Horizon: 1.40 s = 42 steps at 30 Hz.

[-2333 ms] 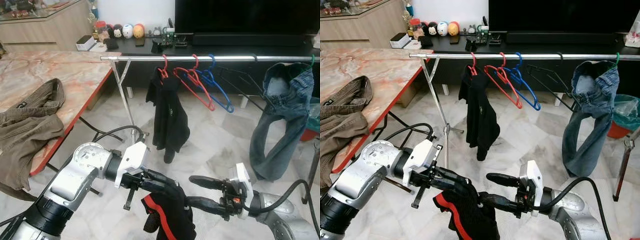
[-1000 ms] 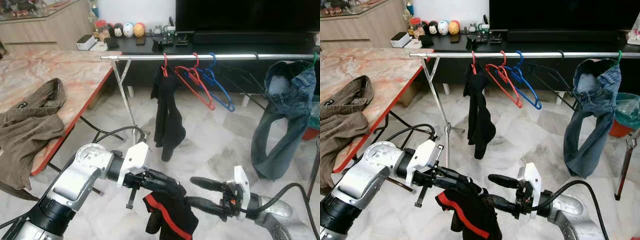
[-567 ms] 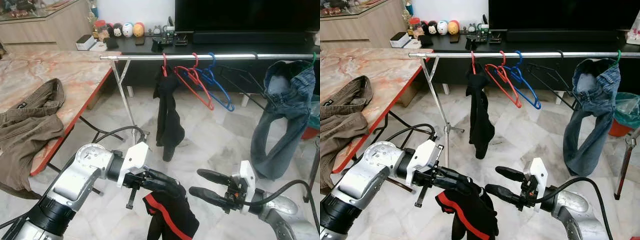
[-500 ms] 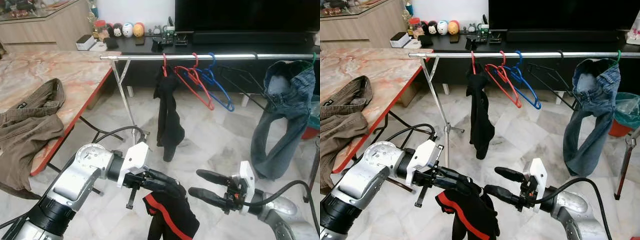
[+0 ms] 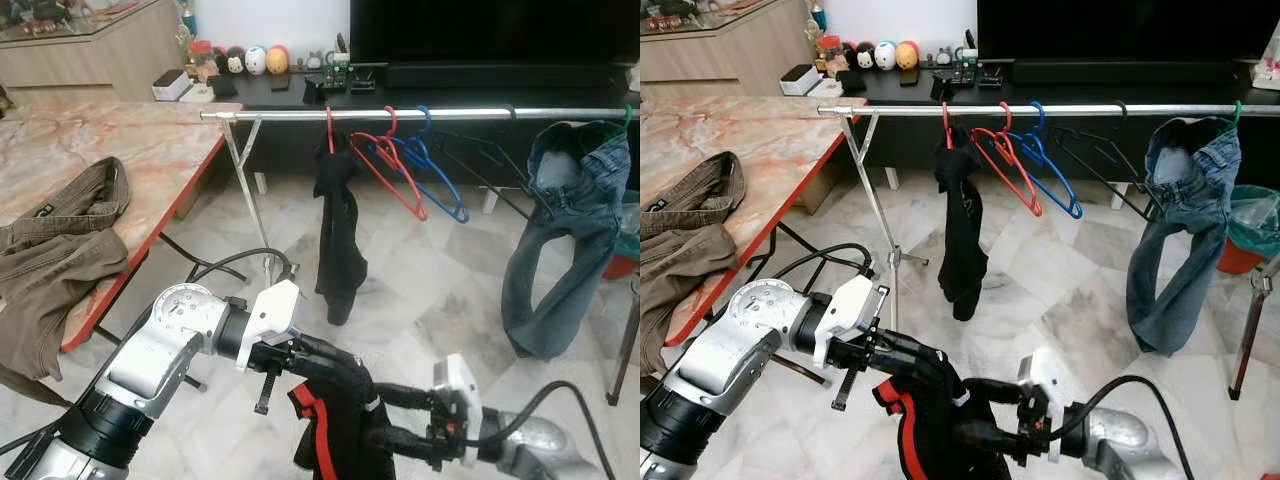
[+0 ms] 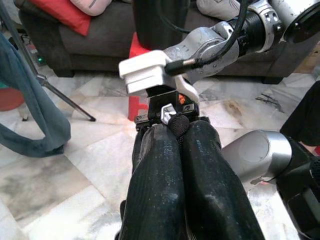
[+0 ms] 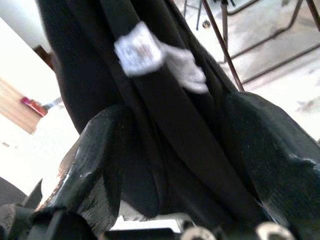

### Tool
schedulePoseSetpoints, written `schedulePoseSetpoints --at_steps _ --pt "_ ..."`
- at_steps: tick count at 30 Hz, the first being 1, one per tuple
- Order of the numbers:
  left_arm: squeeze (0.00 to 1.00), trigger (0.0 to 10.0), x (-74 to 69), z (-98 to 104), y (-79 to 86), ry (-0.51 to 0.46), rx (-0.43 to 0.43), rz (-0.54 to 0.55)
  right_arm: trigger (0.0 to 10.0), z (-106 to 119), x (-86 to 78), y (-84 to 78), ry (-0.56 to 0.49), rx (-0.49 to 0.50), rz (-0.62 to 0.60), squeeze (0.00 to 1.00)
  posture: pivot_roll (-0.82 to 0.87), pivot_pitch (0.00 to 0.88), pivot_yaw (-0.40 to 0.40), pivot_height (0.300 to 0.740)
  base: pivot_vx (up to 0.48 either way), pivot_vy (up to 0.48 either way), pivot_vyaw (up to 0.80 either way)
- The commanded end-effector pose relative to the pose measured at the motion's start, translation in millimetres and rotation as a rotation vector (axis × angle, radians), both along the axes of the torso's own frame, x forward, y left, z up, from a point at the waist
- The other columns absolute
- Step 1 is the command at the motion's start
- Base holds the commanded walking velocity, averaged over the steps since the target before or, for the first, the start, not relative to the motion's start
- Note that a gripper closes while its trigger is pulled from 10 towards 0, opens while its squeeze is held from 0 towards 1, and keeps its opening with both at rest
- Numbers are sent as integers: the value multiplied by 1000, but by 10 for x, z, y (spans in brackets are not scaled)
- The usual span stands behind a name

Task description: Hang hanger

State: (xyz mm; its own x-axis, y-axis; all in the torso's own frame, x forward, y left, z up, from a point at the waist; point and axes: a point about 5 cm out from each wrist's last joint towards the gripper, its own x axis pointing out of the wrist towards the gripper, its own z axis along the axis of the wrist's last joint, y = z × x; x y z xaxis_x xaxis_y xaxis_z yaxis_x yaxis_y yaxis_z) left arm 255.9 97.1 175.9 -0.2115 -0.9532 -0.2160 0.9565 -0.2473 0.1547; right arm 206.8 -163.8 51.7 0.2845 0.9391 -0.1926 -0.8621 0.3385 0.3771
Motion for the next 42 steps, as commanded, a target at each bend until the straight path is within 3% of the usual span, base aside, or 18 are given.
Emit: schedulePoseSetpoints --at_steps 1,7,13,23,28,29,32,38,42 --pt "0 10000 -14 101 19 -30 -16 -22 10000 -37 33 2 -14 -37 -26 12 62 34 96 740 0 0 0" --pt "0 10000 -27 97 31 -22 -13 -28 10000 -98 51 -34 -15 -78 -50 4 64 33 94 740 0 0 0" --pt "0 10000 -55 95 50 -12 -3 -45 10000 -119 145 -117 -49 -97 -164 8 62 34 96 740 0 0 0" --pt "0 10000 -100 145 68 -7 0 -83 10000 -387 34 -155 32 -199 -135 4 72 33 95 740 0 0 0" --pt "0 10000 -110 156 86 -3 6 -96 10000 -460 116 -217 4 -285 -226 8 73 33 95 740 0 0 0" --pt "0 10000 -114 162 85 -2 7 -99 10000 -501 169 -267 -13 -341 -283 4 73 33 95 740 0 0 0" --pt "0 10000 -124 176 78 -1 4 -106 10000 -518 268 -364 -39 -386 -405 0 76 33 96 740 0 0 0" --pt "0 10000 -145 196 81 3 -1 -121 10000 -472 407 -416 -88 -368 -548 0 77 33 95 740 0 0 0" --pt "0 10000 -163 224 82 7 -9 -136 10000 -503 411 -373 -76 -349 -543 0 79 35 96 740 0 0 0"
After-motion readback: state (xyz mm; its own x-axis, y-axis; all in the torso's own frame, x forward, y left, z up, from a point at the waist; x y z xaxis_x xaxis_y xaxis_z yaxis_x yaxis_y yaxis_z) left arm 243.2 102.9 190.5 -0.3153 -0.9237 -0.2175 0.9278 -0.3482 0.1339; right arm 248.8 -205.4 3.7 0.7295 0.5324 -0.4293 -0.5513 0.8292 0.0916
